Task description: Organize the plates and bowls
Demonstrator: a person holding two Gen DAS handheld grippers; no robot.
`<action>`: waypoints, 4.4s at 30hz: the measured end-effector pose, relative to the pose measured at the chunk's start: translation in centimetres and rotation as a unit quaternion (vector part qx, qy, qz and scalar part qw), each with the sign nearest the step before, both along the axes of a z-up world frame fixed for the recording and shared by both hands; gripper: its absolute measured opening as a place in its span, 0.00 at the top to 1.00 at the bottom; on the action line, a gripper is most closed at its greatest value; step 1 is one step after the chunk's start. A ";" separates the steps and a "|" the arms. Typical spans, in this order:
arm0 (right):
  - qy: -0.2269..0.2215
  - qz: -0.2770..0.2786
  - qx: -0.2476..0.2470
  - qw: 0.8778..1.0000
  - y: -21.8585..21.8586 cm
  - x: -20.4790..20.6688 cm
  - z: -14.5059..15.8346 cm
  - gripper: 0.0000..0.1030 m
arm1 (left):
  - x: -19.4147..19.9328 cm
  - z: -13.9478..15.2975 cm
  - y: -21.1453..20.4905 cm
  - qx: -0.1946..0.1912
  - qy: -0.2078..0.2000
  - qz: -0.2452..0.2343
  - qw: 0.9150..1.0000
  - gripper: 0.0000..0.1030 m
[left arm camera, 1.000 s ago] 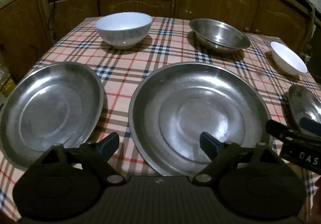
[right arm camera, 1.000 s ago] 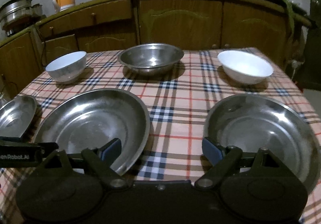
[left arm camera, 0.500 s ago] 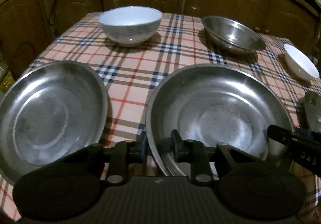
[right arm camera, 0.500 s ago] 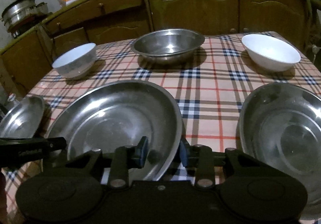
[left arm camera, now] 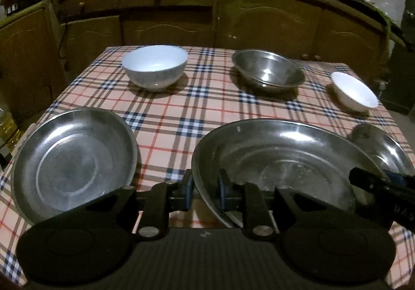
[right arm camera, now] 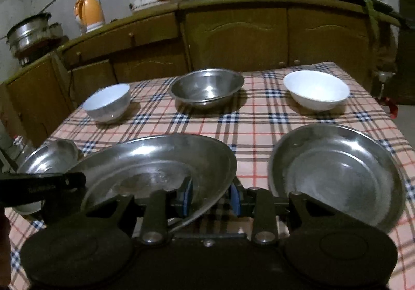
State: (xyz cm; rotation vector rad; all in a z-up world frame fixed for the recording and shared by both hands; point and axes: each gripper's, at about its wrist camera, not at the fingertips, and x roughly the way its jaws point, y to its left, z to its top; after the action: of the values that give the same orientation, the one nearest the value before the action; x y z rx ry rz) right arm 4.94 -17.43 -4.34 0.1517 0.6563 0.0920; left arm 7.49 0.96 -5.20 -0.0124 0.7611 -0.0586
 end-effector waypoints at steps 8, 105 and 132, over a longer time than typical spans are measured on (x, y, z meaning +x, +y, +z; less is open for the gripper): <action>-0.032 -0.018 -0.007 0.999 -0.9 -3.9 2.8 0.62 | -2.6 2.1 -1.1 0.002 -0.027 -0.024 0.999 0.81; -0.028 -0.035 -0.044 0.998 -1.5 0.1 -3.6 0.46 | 2.5 -3.6 -0.9 0.003 0.012 0.004 1.000 0.60; -0.028 -0.179 -0.028 0.983 -17.2 -4.3 -2.2 0.34 | 0.5 -1.8 -15.7 -0.048 0.016 -0.163 0.985 0.54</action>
State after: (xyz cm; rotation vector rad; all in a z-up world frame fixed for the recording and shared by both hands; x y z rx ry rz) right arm 0.62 -34.66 -6.56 0.2091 0.5662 -0.2667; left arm 7.99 -14.75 -7.00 0.0197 0.7852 -0.4077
